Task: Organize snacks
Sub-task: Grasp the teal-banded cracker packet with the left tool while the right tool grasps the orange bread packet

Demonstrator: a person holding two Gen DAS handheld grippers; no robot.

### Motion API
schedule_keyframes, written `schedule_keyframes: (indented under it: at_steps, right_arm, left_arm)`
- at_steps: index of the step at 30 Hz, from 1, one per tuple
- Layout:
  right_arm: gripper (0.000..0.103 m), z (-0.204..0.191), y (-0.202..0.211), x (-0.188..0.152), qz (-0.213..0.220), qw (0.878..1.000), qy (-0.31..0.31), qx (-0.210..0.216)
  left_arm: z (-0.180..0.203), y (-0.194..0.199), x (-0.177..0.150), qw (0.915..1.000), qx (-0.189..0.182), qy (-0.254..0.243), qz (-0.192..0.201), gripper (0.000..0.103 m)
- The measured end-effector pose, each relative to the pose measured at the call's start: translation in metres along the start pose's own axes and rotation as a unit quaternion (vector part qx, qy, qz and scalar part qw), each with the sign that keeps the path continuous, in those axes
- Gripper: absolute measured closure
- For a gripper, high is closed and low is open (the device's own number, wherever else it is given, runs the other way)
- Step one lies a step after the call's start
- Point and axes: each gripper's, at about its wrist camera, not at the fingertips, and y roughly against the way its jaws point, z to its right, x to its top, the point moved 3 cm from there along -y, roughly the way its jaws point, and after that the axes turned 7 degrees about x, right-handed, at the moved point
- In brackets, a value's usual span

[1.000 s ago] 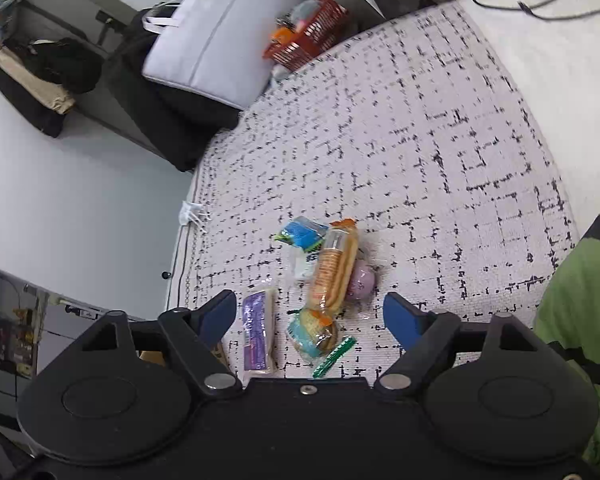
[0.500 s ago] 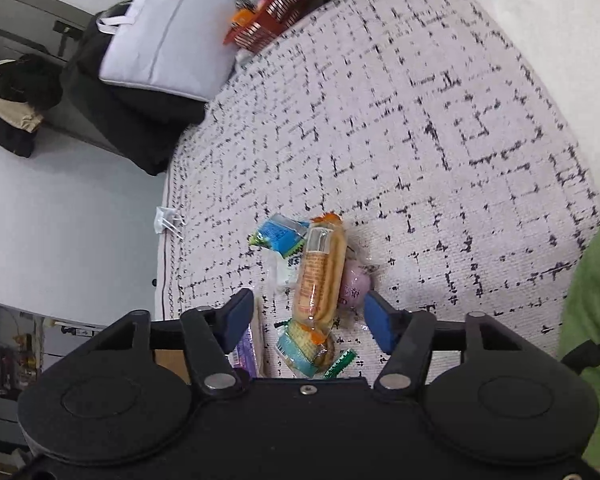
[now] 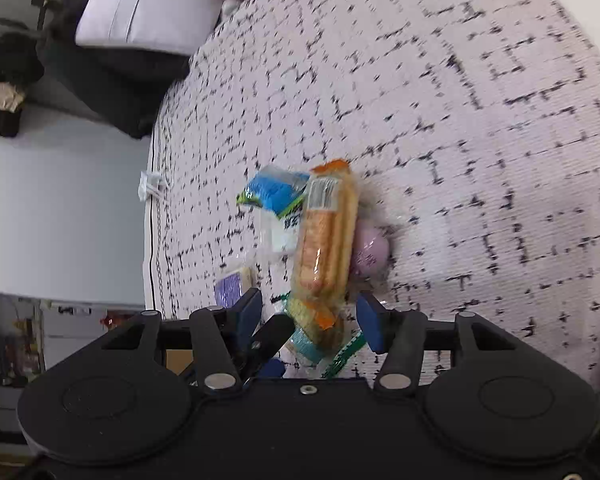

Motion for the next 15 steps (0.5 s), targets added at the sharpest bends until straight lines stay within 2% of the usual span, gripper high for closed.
schedule_keyframes:
  at_steps: [4,5,6,8,9,15]
  right_arm:
    - [0.051,0.004,-0.011,0.001,0.0,1.0,-0.01,-0.013]
    - [0.054,0.004,-0.013,0.003,0.003,1.0,-0.012,-0.015]
    - [0.058,0.004,-0.015,0.003,0.006,1.0,-0.013,-0.017]
    - [0.076,0.004,-0.015,0.005,0.01,1.0,-0.019,-0.014]
    - [0.079,0.005,-0.014,0.005,0.014,1.0,-0.02,-0.015]
    - [0.081,0.008,-0.007,0.007,0.031,0.999,-0.016,-0.027]
  left_arm:
    - [0.001,-0.007,0.001,1.0,0.001,0.001,-0.009,0.047]
    - [0.002,-0.009,0.002,0.9999,0.001,-0.001,-0.011,0.047]
    - [0.004,-0.01,0.002,0.9999,0.001,-0.003,-0.012,0.047]
    - [0.007,-0.013,0.002,0.9998,0.002,-0.008,-0.016,0.046]
    - [0.01,-0.015,0.002,0.9998,0.001,-0.011,-0.018,0.046]
    - [0.022,-0.022,-0.001,0.9993,0.016,-0.028,-0.018,0.045]
